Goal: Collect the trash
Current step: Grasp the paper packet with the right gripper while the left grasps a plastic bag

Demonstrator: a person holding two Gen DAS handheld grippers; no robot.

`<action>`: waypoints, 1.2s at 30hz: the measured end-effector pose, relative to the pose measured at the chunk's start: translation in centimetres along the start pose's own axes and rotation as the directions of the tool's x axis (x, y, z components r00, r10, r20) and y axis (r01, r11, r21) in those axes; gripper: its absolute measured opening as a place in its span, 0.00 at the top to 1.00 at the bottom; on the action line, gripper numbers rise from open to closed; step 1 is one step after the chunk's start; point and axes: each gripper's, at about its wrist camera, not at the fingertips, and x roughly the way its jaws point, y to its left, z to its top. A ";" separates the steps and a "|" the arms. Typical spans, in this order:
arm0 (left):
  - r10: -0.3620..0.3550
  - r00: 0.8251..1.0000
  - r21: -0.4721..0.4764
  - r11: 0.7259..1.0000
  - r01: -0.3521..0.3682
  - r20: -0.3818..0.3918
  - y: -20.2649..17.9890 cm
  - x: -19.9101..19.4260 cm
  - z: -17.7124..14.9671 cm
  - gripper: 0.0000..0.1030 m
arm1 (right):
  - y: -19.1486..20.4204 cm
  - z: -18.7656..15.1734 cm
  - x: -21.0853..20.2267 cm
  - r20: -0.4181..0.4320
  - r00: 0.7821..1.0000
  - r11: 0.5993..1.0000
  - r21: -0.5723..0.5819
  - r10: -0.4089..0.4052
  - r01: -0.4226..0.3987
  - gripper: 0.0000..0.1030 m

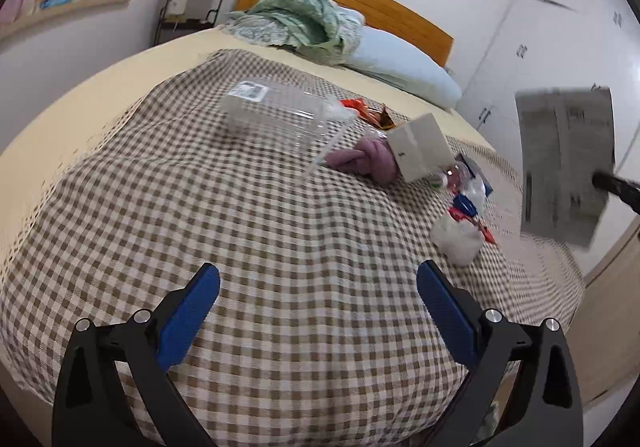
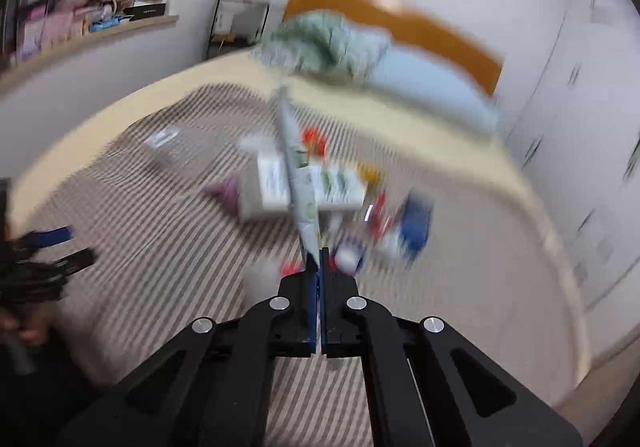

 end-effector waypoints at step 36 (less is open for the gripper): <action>-0.040 0.952 0.391 0.906 0.163 -0.303 -17.9 18.0 1.1 0.56 | -11.7 -17.1 3.4 0.034 0.999 0.851 0.524 0.009 -0.025 1.00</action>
